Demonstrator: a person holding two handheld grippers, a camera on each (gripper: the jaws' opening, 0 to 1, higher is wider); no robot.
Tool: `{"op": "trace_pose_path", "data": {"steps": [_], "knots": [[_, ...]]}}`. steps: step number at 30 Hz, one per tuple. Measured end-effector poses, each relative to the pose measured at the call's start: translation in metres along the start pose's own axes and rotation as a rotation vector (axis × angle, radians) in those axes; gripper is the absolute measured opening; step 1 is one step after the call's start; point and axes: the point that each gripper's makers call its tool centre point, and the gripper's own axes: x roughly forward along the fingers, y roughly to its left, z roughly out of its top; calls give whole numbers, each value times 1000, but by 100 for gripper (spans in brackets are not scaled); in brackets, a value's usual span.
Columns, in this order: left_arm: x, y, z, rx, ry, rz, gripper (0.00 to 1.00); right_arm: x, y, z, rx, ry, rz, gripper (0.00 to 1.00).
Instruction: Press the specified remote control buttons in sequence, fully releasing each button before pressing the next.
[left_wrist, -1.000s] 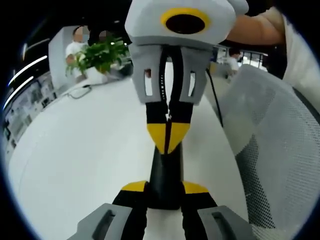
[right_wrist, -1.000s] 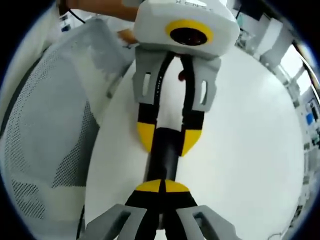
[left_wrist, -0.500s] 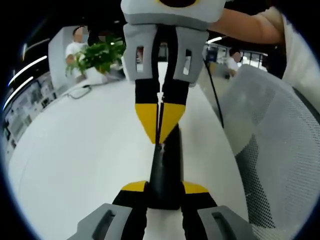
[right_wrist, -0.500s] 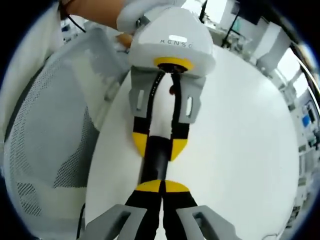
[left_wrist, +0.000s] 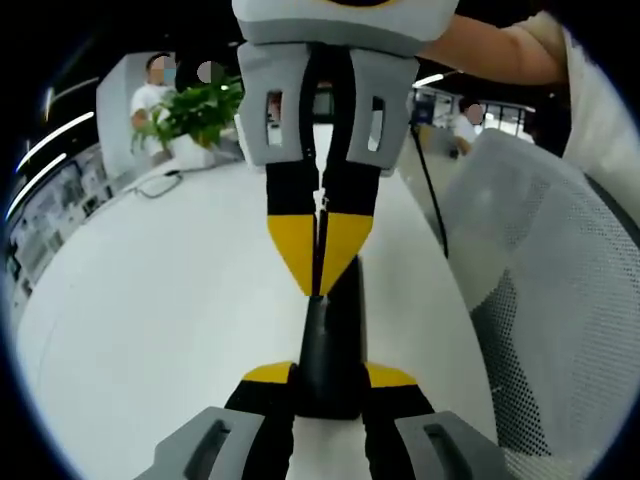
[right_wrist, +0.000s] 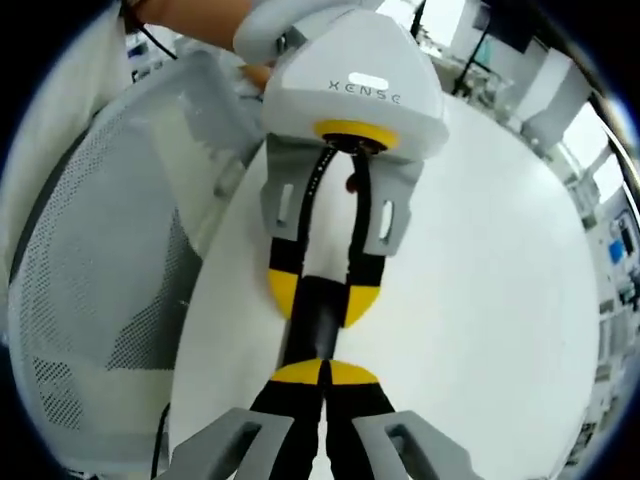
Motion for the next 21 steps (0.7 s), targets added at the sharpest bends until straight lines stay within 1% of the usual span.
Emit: {"op": "trace_pose_path", "data": {"steps": [14,21], "knots": [[0,0,0,-5,-8,3,24,15,7,1,-9,7,32,0],[0,0,0,-6,-11,4,24,20,9,-3,-14,24,42,0]]}}
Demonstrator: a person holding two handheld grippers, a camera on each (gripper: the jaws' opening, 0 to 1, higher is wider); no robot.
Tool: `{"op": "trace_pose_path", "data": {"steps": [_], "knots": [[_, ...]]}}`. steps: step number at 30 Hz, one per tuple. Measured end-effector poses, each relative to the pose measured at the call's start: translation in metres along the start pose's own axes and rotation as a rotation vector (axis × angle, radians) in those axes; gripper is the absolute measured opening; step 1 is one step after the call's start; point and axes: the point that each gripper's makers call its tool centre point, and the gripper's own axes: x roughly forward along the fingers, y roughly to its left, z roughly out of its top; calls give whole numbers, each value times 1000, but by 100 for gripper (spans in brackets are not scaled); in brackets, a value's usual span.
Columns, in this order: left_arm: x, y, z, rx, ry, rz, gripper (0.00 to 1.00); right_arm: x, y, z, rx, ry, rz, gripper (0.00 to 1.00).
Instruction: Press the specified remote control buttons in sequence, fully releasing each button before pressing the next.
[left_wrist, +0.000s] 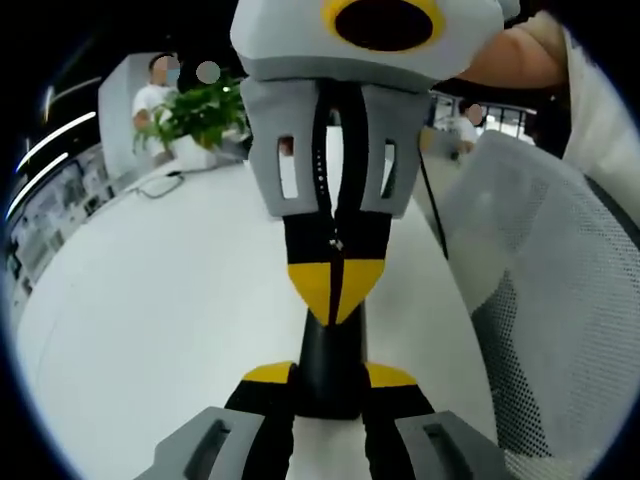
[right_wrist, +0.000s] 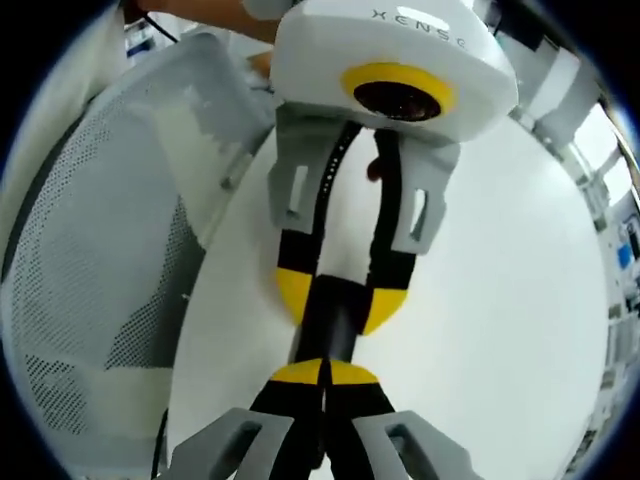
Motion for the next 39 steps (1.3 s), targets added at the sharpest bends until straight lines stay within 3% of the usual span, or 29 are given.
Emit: {"op": "trace_pose_path", "data": {"steps": [10,23,32,39], "knots": [[-1,-1,1,1,0,0,24,2,0,0,7,6,5,0],[-1,0,1,-1,5,4,24,4,-2,-2,36,84,14,0],[-1,0,1,1,13,3,24,2,-3,-3,128,-21,-29,0],[0,0,1,-1,22,4,24,1,-2,-2,120,-32,-44,0]]}}
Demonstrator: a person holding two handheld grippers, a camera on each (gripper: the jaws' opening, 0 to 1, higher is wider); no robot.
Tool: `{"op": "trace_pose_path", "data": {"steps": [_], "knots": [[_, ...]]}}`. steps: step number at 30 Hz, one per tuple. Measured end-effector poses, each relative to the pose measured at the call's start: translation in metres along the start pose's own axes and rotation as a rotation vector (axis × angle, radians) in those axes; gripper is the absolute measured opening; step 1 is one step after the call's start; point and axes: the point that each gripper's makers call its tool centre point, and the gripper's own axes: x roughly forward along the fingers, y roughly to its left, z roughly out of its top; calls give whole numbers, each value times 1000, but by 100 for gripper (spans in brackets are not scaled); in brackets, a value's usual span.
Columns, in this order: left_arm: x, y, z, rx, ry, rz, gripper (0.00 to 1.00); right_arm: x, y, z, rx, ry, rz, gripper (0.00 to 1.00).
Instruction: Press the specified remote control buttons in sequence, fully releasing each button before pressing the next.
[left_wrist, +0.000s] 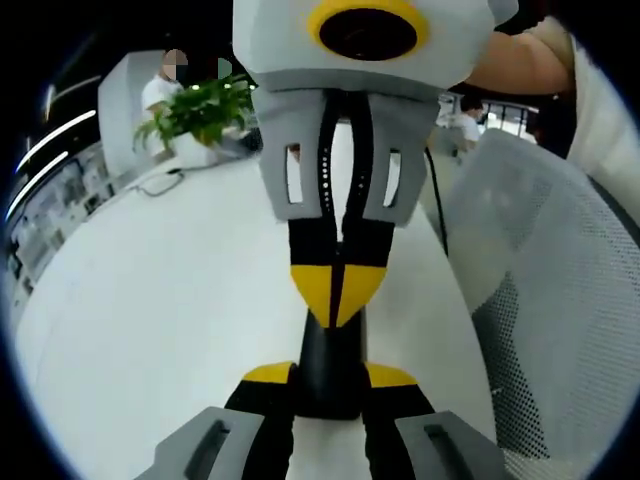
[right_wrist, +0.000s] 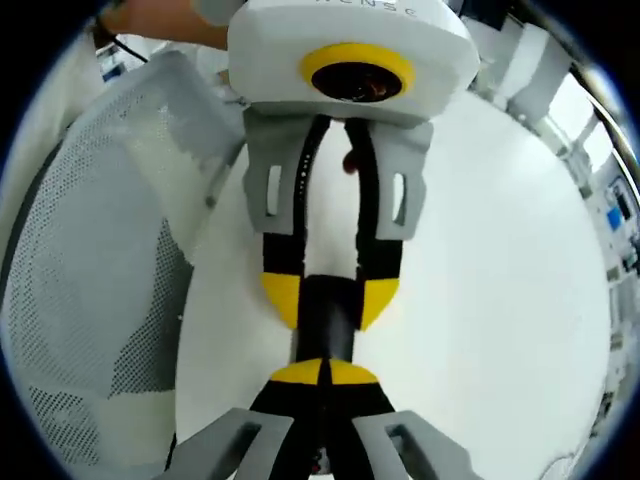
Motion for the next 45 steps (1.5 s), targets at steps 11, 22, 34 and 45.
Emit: {"op": "trace_pose_path", "data": {"steps": [11,22,34,45], "knots": [[1,0,0,-3,3,4,24,-15,-3,2,1,-30,-21,0],[1,0,0,-6,4,8,24,-32,-12,23,-5,-79,-58,8],[0,-1,0,-3,2,6,24,-37,-8,19,8,-83,-48,25],[2,-1,0,-3,3,5,24,-42,-5,10,27,-89,-46,32]]}}
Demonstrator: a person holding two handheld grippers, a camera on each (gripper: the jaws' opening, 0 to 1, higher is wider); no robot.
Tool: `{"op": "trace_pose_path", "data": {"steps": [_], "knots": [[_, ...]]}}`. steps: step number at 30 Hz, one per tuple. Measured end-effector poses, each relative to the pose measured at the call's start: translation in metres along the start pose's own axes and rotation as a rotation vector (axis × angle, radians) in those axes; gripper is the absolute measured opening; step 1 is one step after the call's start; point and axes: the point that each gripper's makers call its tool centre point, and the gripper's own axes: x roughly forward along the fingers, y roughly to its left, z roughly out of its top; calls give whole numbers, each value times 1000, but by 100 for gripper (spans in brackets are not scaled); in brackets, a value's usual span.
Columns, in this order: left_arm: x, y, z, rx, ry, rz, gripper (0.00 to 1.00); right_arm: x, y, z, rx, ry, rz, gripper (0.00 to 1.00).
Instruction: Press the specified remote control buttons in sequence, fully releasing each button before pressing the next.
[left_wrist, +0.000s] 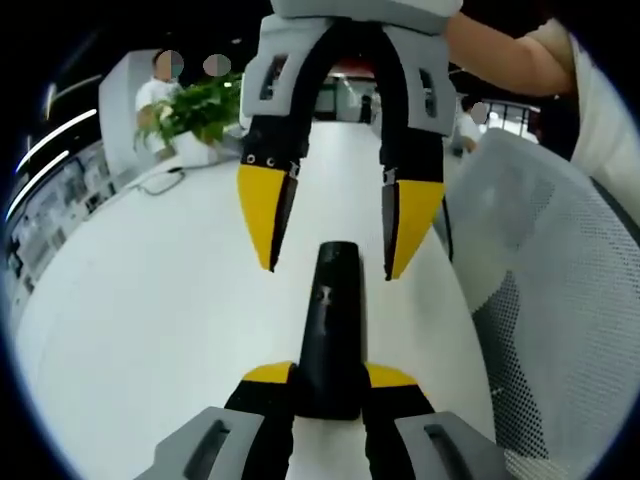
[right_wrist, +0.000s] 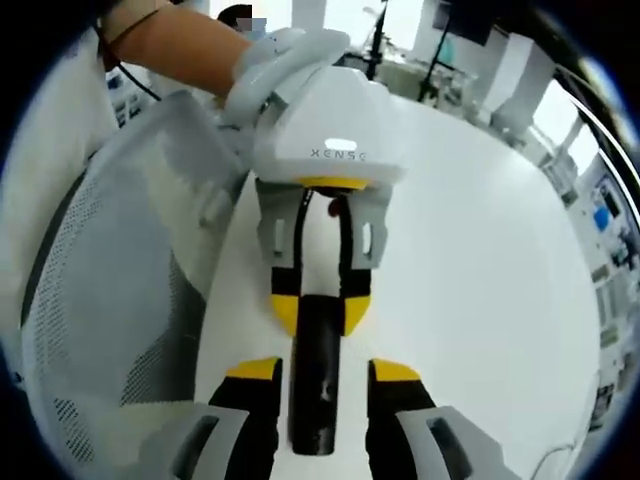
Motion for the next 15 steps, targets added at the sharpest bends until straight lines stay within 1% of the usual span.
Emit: {"op": "trace_pose_path", "data": {"steps": [10,15], "knots": [[1,0,0,2,2,-1,24,-4,3,-9,25,4,-6,36],[0,0,0,4,3,-3,24,-5,5,-17,34,15,-3,38]]}}
